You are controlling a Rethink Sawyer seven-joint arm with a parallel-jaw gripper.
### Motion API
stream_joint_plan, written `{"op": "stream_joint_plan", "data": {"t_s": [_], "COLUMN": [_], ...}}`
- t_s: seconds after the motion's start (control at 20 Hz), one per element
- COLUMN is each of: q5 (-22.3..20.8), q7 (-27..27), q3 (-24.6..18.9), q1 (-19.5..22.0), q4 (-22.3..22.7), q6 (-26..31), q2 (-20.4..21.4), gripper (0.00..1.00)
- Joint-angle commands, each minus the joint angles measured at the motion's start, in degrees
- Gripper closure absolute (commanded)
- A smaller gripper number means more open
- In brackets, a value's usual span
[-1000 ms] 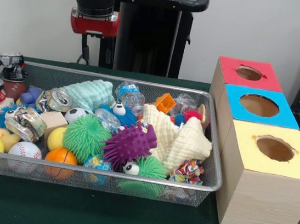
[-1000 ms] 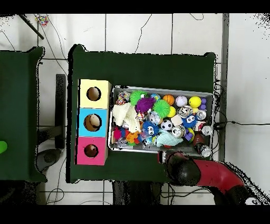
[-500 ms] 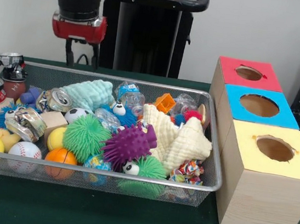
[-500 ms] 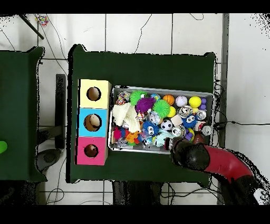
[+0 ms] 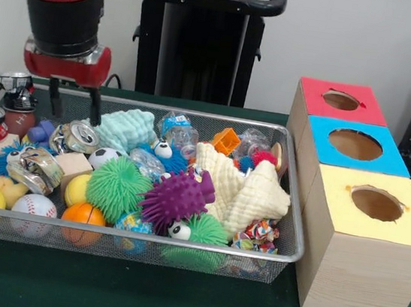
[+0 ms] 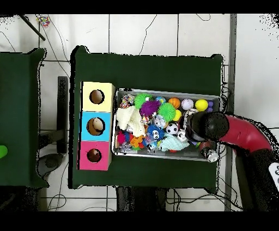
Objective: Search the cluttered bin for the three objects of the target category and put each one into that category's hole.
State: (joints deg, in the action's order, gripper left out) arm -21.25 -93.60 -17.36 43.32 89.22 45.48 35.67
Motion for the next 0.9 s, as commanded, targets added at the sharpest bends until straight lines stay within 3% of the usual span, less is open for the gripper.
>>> {"op": "stream_joint_plan", "data": {"t_s": [0.05, 0.2, 0.6, 0.9], "q5": [1.1, 0.2, -3.0, -5.1], "q7": [1.1, 2.2, 4.7, 5.8], "q3": [-3.3, -4.0, -4.2, -4.7], "q1": [-2.9, -4.3, -9.7, -10.0], "q4": [-22.2, -29.0, -52.4, -60.9], "q6": [7.9, 8.4, 17.6, 13.3], "q2": [-8.9, -13.2, -23.9, -30.4], "gripper": [0.0, 0.0, 0.0, 0.0]}}
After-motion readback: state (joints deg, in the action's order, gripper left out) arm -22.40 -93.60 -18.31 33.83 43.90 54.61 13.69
